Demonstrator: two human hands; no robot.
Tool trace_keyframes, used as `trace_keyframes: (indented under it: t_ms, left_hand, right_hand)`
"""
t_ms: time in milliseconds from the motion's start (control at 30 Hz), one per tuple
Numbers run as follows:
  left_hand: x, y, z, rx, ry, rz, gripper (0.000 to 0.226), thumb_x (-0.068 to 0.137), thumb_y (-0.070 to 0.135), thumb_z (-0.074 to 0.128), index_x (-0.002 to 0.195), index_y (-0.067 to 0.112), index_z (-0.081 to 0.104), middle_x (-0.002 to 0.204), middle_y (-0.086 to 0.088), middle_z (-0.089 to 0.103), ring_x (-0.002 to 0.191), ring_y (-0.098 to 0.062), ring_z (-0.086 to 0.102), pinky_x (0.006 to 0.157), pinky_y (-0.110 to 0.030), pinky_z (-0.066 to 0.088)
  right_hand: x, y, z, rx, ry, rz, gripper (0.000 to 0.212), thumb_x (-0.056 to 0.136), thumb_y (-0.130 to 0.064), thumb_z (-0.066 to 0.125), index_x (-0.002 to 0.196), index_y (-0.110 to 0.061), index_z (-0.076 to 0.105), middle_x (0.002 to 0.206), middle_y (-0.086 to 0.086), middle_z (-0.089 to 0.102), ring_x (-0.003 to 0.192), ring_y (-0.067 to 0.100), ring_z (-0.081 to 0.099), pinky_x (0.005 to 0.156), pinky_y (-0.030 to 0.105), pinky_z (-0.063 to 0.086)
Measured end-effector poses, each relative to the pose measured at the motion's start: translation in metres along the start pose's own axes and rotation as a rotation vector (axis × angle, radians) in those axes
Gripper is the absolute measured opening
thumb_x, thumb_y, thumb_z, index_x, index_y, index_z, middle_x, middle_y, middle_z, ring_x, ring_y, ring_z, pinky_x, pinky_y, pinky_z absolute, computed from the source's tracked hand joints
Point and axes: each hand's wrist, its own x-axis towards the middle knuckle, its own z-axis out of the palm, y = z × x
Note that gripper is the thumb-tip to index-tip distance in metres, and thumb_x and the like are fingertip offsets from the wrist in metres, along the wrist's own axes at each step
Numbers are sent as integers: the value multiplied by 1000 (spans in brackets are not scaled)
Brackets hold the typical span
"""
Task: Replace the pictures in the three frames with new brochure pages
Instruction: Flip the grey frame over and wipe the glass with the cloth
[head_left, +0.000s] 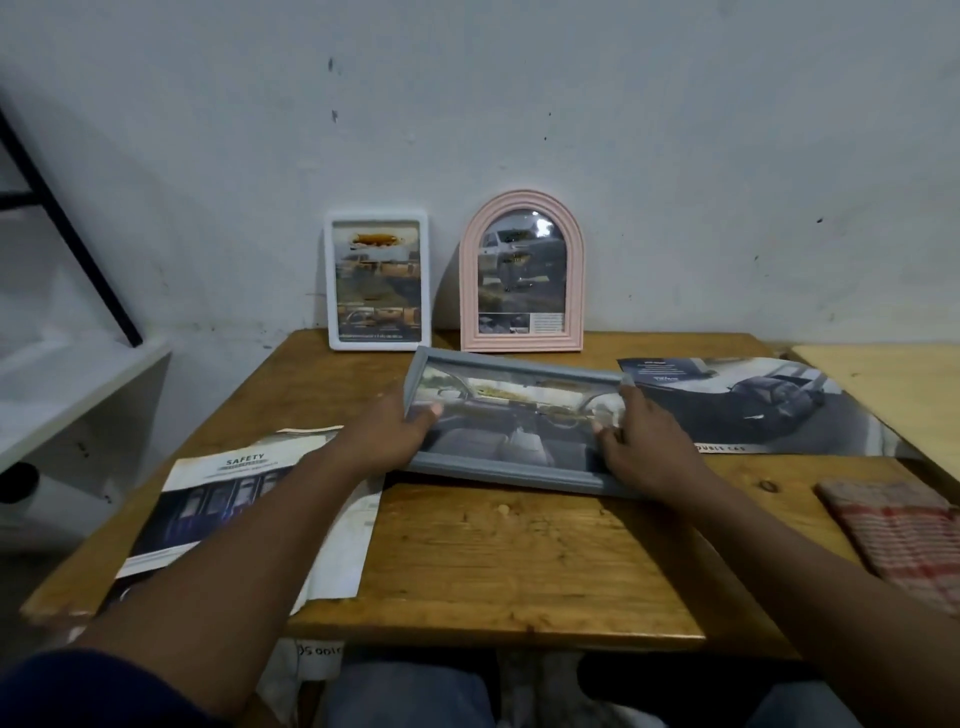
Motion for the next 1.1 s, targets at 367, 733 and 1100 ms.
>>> trace_keyframes:
  t_ms: [367,733,1100]
  left_hand:
    - [-8,47,60,574,-49,275,81,97,72,16,163,27,-1,169,-8,-13,153,-27,-22,122,-46,-13]
    - [-42,167,181,683,-220,631,81,99,70,14,163,22,5,169,-8,-13,153,-27,-21,122,-49,-13]
    - [-33,170,160,367,-223,535,78,98,72,14,163,30,3,170,-4,-9,154,-24,-20,123,-47,-12]
  right_hand:
    - [-10,4,-14,-126,17,-37,47,100,-39,47,140,-15,47,143,9,49,128,27,47,104,46,42]
    - [-96,126,-103,-298,-91,246,60,97,-53,46,150,-29,34,160,0,28,146,27,26,117,53,26]
    - [-107,113,-80,-271,200,259,29,98,-26,51,126,-30,54,126,1,61,117,22,55,89,40,48]
